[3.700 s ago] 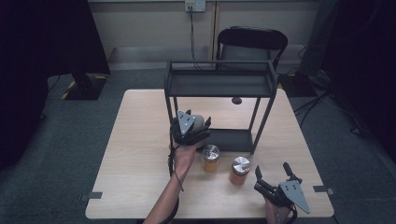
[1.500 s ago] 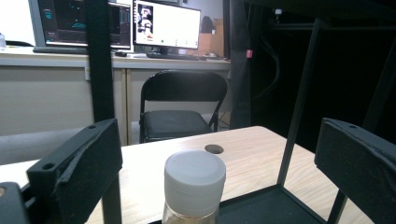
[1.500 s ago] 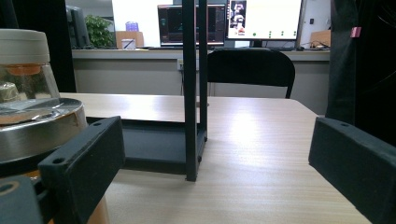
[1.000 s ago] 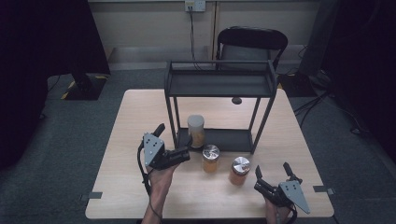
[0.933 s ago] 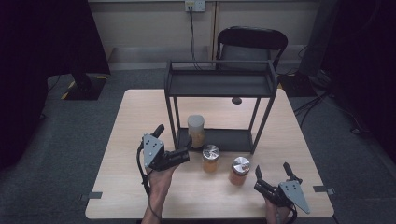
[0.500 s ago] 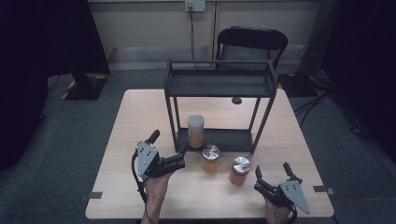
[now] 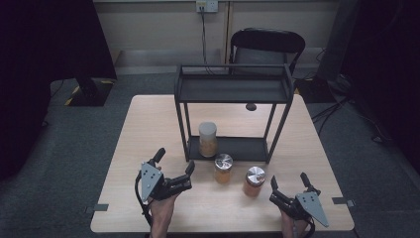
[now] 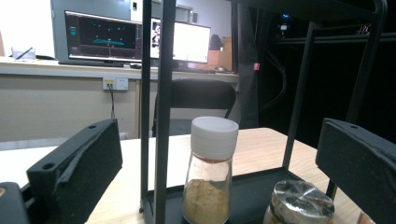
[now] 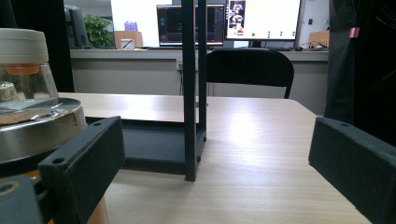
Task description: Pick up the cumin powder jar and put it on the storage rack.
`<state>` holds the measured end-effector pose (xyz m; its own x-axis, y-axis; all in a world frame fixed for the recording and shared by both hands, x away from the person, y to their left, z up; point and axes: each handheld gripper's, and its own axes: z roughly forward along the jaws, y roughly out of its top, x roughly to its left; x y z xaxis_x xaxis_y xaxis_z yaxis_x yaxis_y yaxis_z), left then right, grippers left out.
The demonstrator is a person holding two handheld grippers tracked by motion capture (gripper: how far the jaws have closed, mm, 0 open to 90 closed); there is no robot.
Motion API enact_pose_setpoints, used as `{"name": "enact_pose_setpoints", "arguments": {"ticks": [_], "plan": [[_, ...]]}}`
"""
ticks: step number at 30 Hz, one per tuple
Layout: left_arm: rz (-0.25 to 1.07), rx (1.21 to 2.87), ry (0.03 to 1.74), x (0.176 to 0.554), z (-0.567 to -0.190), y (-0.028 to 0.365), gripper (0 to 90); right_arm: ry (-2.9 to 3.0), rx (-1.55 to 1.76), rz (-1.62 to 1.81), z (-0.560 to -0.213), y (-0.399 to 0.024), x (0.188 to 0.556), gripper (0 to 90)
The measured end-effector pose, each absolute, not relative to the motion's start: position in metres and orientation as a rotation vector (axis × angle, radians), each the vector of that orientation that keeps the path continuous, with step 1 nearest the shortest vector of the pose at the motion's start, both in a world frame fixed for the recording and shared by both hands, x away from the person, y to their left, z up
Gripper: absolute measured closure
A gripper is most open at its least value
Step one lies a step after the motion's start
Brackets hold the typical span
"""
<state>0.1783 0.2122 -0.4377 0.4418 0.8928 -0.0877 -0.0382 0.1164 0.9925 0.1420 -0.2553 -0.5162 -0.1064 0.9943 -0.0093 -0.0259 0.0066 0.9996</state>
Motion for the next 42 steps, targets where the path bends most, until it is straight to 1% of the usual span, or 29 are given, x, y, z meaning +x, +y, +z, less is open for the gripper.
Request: {"name": "enact_pose_setpoints", "arguments": {"ticks": [15, 33, 42], "plan": [[0.853, 1.276, 0.882, 0.170, -0.471, 0.217, 0.0, 1.272, 1.131, 1.294, -0.516, -0.255, 0.142, 2.7], [0.893, 1.333, 0.917, 0.168, -0.514, 0.214, 0.0, 1.270, 1.130, 1.293, -0.517, -0.255, 0.142, 2.7], [0.925, 1.357, 0.924, 0.169, -0.514, 0.209, 0.2, 1.271, 1.132, 1.292, -0.516, -0.255, 0.142, 2.7]]}}
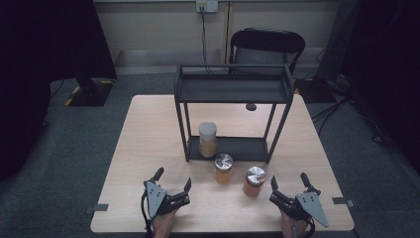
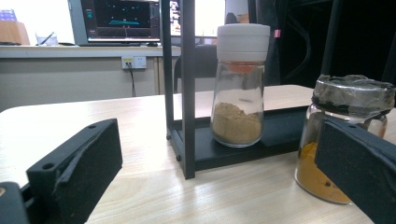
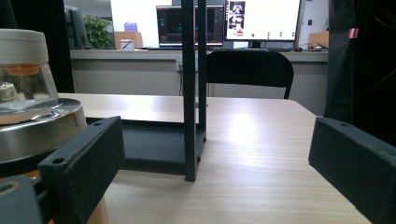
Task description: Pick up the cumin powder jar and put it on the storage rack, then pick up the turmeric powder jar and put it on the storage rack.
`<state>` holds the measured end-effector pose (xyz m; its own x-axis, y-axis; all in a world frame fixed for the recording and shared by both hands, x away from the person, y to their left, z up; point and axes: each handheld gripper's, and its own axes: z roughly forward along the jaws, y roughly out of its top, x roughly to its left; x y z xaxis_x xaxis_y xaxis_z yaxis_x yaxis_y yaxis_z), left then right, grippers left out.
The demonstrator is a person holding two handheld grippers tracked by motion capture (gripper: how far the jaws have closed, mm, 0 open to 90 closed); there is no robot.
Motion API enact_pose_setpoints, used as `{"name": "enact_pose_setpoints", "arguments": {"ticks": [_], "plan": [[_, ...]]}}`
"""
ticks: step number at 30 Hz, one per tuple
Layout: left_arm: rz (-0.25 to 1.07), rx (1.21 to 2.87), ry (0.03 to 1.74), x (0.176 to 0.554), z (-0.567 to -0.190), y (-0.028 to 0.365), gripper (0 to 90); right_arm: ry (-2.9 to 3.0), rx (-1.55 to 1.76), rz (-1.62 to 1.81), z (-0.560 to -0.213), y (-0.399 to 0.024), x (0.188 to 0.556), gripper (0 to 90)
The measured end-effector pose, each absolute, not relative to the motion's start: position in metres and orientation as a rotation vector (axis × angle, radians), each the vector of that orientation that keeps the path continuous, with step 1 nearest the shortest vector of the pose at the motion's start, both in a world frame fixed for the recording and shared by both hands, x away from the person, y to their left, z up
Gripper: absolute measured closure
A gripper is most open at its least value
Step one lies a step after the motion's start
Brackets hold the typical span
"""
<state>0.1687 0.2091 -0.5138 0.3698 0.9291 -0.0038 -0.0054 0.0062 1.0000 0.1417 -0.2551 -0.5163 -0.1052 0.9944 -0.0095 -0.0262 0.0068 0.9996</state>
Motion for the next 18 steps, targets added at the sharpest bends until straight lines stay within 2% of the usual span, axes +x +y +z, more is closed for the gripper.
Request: {"name": "enact_pose_setpoints", "arguments": {"ticks": [18], "plan": [[0.945, 1.343, 0.941, 0.1669, -0.5145, 0.2053, 0.3, 1.275, 1.133, 1.304, -0.5150, -0.2573, 0.1416, 2.4]]}}
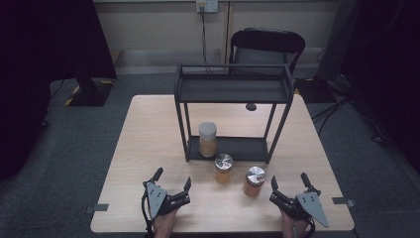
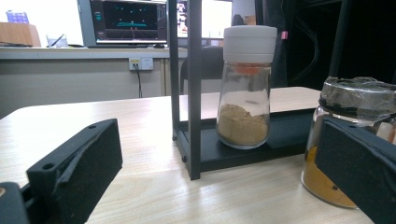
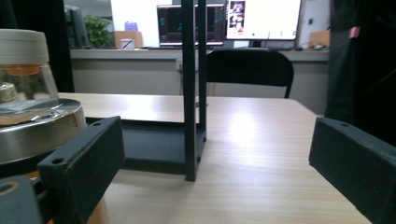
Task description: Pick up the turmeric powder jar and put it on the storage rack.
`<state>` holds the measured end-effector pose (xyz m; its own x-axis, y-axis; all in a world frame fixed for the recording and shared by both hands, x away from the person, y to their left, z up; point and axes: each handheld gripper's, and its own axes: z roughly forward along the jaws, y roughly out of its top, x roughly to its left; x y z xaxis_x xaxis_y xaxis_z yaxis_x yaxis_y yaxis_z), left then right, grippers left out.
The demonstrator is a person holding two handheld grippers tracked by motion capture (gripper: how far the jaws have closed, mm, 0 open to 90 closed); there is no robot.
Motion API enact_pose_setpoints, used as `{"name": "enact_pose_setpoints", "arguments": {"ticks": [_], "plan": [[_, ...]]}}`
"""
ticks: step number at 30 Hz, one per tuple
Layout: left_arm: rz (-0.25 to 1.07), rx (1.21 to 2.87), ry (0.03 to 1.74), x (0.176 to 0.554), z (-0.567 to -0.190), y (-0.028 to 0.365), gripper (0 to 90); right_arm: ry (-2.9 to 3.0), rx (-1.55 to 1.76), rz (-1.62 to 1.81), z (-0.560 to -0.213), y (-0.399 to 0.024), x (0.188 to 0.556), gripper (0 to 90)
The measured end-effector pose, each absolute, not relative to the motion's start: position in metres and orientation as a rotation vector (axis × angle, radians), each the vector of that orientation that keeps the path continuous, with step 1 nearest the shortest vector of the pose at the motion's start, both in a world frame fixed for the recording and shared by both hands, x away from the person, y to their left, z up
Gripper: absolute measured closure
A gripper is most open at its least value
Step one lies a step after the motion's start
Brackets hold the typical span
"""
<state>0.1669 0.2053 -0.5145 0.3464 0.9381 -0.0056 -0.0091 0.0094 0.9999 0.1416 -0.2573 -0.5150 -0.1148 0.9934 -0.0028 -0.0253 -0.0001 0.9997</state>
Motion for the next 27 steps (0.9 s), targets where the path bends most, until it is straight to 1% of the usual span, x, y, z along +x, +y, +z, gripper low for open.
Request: {"name": "enact_pose_setpoints", "arguments": {"ticks": [9, 27], "plan": [[0.952, 1.339, 0.935, 0.166, -0.516, 0.205, 0.3, 1.254, 1.165, 1.336, -0.506, -0.259, 0.139, 1.6], [0.953, 1.339, 0.941, 0.166, -0.515, 0.204, 0.3, 1.225, 1.098, 1.369, -0.484, -0.253, 0.127, 1.9]]}}
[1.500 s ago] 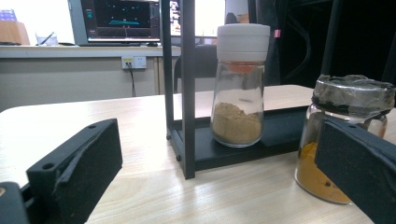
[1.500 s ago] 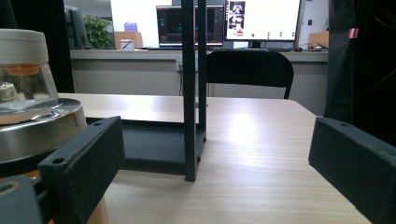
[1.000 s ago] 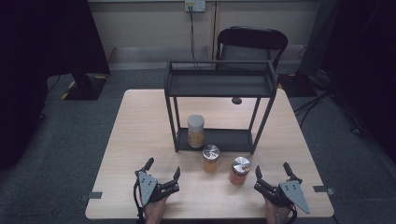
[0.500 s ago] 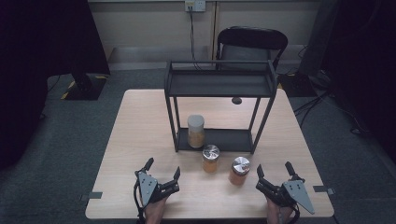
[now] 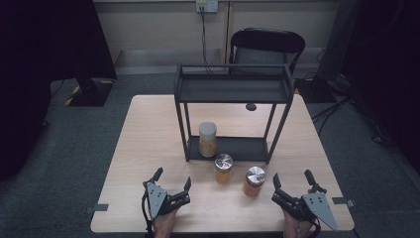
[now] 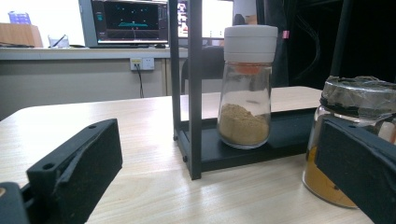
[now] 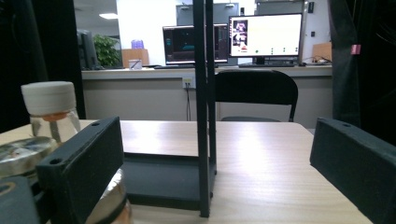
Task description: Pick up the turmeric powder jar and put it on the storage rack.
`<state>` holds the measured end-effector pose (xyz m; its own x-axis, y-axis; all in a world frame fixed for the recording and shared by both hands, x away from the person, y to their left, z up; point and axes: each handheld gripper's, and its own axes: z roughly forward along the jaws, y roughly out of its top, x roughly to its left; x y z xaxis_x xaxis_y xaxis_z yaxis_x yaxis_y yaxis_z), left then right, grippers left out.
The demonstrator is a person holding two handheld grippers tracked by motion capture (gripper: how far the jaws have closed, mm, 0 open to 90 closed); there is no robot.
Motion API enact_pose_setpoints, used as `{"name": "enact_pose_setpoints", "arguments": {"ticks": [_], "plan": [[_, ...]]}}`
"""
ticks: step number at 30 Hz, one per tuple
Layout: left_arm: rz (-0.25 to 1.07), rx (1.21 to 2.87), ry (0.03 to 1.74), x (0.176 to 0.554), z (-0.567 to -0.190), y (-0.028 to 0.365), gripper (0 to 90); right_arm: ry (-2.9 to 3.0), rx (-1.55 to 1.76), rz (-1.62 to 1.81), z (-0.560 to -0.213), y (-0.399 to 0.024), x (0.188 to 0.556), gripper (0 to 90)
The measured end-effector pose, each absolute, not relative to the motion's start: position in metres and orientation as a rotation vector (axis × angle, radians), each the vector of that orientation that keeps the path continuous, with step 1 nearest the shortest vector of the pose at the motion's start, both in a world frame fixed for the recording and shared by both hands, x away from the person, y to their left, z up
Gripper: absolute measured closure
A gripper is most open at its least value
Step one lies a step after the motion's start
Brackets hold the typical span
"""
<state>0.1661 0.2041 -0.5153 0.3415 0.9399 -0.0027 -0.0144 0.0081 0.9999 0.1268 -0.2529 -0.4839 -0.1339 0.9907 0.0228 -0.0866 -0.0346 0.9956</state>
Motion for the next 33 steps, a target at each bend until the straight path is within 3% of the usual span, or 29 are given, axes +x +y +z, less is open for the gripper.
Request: {"name": "enact_pose_setpoints", "arguments": {"ticks": [33], "plan": [[0.959, 1.336, 0.941, 0.165, -0.516, 0.203, 0.3, 1.301, 1.002, 1.452, -0.463, -0.220, 0.126, 0.6]]}}
